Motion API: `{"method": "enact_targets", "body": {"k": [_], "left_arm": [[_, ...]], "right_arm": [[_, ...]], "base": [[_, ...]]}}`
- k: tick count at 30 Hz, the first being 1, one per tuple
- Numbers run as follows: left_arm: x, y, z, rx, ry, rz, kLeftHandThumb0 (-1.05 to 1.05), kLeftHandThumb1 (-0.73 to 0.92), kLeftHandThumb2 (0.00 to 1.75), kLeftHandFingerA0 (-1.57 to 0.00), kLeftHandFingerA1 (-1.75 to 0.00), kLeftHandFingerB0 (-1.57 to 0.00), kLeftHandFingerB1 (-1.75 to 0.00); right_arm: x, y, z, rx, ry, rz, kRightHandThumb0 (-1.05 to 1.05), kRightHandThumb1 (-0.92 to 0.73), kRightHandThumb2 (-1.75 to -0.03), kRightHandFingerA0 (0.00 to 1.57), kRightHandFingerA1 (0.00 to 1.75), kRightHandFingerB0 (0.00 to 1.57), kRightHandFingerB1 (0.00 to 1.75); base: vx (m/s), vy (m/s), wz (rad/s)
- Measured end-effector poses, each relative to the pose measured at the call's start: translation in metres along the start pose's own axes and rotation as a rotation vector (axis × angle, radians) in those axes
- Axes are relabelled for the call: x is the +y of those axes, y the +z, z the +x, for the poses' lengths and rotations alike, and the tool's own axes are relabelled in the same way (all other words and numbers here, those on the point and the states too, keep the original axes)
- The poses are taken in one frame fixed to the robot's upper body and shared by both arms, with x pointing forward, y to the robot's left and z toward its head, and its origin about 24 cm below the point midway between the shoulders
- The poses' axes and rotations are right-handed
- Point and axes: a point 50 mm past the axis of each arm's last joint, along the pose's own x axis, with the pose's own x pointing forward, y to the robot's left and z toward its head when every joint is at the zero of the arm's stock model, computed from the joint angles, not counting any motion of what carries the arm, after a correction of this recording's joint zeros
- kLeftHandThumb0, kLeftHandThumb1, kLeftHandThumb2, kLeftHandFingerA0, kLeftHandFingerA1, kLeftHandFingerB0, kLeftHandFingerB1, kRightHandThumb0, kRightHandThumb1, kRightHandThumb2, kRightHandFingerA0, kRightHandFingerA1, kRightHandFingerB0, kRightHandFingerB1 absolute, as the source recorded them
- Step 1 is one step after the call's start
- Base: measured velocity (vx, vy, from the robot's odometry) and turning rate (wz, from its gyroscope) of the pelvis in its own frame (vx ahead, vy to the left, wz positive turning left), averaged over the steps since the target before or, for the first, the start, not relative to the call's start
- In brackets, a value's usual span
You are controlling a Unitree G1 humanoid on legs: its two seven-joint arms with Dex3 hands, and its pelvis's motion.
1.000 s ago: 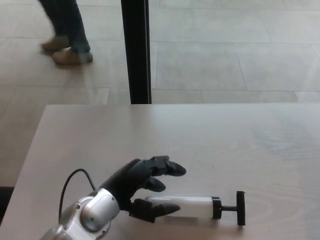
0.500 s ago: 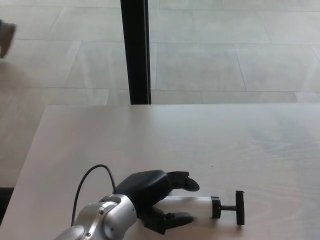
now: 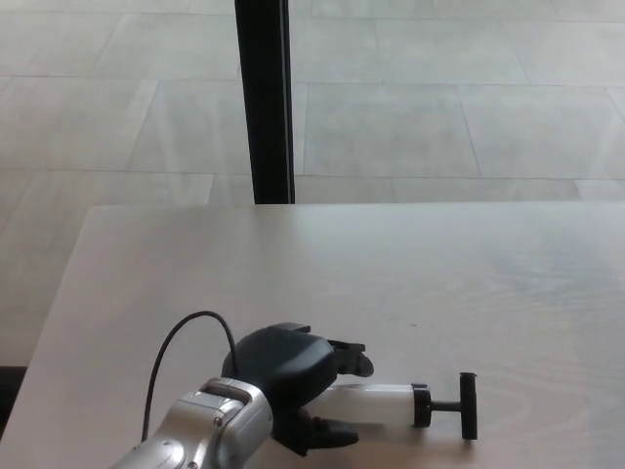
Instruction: The robot uses its left hand to lift the air pump kept on the middle of the desk and use the right hand to pull out the handle
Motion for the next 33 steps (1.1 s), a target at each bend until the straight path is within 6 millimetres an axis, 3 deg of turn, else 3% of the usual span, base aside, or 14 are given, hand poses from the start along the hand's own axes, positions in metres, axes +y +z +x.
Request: {"method": "enact_targets", "body": {"k": [2,3,5,6,12,13,14,17,23,24,25,29,32,33], "left_arm": [[-0.002,-0.002,0.000,0.013,0.005,0.035,-0.73,0.56,0.94,-0.13,-0.59,-0.36,-0.54],[-0.003,-0.003,0.000,0.021,0.006,0.052,-0.68,0.69,0.61,-0.07,-0.58,-0.42,-0.42],[-0.005,-0.005,0.000,0.034,0.008,0.083,-0.69,0.51,0.90,-0.03,-0.54,-0.30,-0.53],[-0.005,-0.005,0.000,0.041,0.010,0.098,-0.64,0.68,0.60,-0.01,-0.54,-0.36,-0.41],[-0.009,-0.012,0.001,0.101,0.036,0.172,-0.64,0.67,0.61,-0.02,-0.58,-0.30,-0.41],[-0.009,-0.013,0.001,0.114,0.044,0.187,-0.49,0.44,0.97,0.00,-0.53,-0.22,-0.56],[-0.010,-0.014,0.001,0.125,0.050,0.197,-0.63,0.67,0.61,-0.04,-0.60,-0.29,-0.39],[-0.014,-0.011,0.001,0.151,0.067,0.210,-0.64,0.50,0.84,-0.16,-0.61,-0.20,-0.45],[-0.023,-0.002,0.004,0.191,0.111,0.204,-0.64,0.49,0.88,-0.34,-0.76,-0.20,-0.47],[-0.023,-0.002,0.005,0.195,0.117,0.202,-0.64,0.51,0.89,-0.36,-0.77,-0.19,-0.47],[-0.024,0.000,0.005,0.198,0.126,0.202,-0.66,0.53,0.90,-0.36,-0.75,-0.17,-0.46],[-0.025,0.006,0.008,0.199,0.141,0.206,-0.68,0.54,0.91,-0.39,-0.77,-0.17,-0.46],[-0.025,0.010,0.010,0.195,0.149,0.202,-0.65,0.69,0.60,-0.32,-0.84,-0.21,-0.34],[-0.024,0.011,0.011,0.193,0.150,0.201,-0.71,0.53,0.89,-0.40,-0.78,-0.16,-0.45]], "right_arm": [[0.000,0.000,0.000,0.000,-0.003,-0.001,-0.77,-0.76,-0.63,0.47,0.61,0.44,0.36],[0.000,0.000,0.000,0.000,-0.005,-0.002,-0.75,-0.76,-0.63,0.46,0.60,0.44,0.36],[0.000,0.001,0.000,-0.001,-0.007,-0.004,-0.75,-0.76,-0.63,0.45,0.64,0.44,0.36],[0.000,0.001,0.000,-0.002,-0.008,-0.005,-0.76,-0.76,-0.63,0.45,0.62,0.44,0.36],[0.000,0.003,0.001,-0.006,-0.017,-0.014,-0.74,-0.74,-0.63,0.43,0.64,0.45,0.36],[0.000,0.004,0.002,-0.008,-0.020,-0.016,-0.72,-0.74,-0.63,0.43,0.67,0.44,0.36],[-0.001,0.004,0.002,-0.011,-0.022,-0.017,-0.73,-0.74,-0.62,0.44,0.69,0.45,0.36],[-0.001,0.007,0.004,-0.021,-0.027,-0.018,-0.78,-0.60,-0.99,0.45,0.74,0.40,0.50],[-0.001,0.010,0.007,-0.032,-0.039,-0.028,-0.73,-0.58,-0.99,0.48,0.77,0.37,0.50],[-0.001,0.011,0.007,-0.032,-0.040,-0.029,-0.72,-0.72,-0.63,0.45,0.83,0.46,0.36],[-0.001,0.011,0.007,-0.033,-0.041,-0.030,-0.68,-0.56,-0.96,0.50,0.83,0.38,0.51],[-0.001,0.012,0.008,-0.037,-0.044,-0.031,-0.65,-0.70,-0.61,0.43,1.02,0.46,0.35],[-0.001,0.014,0.010,-0.044,-0.045,-0.030,-0.64,-0.56,-0.93,0.50,0.92,0.38,0.51],[-0.001,0.015,0.010,-0.046,-0.045,-0.029,-0.63,-0.69,-0.61,0.39,1.13,0.46,0.36]], "base": [[0.00,0.000,0.00],[0.00,0.000,0.00],[0.00,0.000,0.00],[0.00,0.000,0.00],[0.00,0.000,0.00],[0.00,0.000,0.00],[0.00,0.000,0.00],[0.00,0.000,0.00],[0.00,0.000,0.00],[0.00,0.000,0.00],[0.00,0.000,0.00],[0.00,0.000,0.00],[0.00,0.000,0.00],[0.00,0.000,0.00]]}}
